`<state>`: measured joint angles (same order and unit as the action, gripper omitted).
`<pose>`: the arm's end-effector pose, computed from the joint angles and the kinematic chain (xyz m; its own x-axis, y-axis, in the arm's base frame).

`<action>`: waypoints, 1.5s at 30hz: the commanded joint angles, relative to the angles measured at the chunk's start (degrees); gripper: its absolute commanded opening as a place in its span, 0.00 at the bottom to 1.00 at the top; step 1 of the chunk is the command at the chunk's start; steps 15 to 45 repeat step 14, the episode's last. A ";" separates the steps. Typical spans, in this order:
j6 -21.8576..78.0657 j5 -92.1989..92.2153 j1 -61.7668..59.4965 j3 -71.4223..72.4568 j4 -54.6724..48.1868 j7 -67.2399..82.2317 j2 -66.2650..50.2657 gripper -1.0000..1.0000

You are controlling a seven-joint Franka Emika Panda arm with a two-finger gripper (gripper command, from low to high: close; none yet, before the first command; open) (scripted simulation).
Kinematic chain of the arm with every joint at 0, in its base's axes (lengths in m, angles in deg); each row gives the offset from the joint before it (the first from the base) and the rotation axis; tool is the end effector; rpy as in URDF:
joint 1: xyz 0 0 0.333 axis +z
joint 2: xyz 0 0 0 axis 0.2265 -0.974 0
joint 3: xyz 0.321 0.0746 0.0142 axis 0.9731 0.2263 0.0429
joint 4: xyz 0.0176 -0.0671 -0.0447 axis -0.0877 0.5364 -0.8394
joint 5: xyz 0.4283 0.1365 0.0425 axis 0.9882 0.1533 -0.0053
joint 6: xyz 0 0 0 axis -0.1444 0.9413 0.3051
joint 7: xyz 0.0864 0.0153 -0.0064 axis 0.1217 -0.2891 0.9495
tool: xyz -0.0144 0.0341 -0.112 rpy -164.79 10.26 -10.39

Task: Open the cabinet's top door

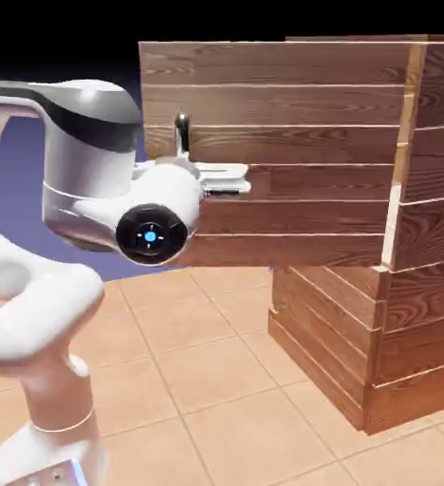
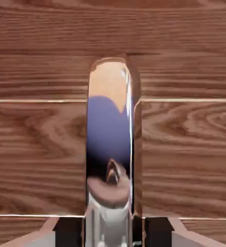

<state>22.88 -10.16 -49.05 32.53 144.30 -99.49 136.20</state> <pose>0.2193 -0.1865 0.5635 -0.6609 0.2517 -0.7070 -0.6608 0.2514 0.7072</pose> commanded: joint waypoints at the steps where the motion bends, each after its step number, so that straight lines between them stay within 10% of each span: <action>1: 1.63 -1.27 1.03 -1.40 -1.71 0.96 -2.08 0.00; 14: 24.28 -11.91 14.75 -17.88 -26.46 14.77 -29.07 0.00; 45: 24.28 -11.91 14.75 -17.88 -26.46 14.77 -29.07 0.00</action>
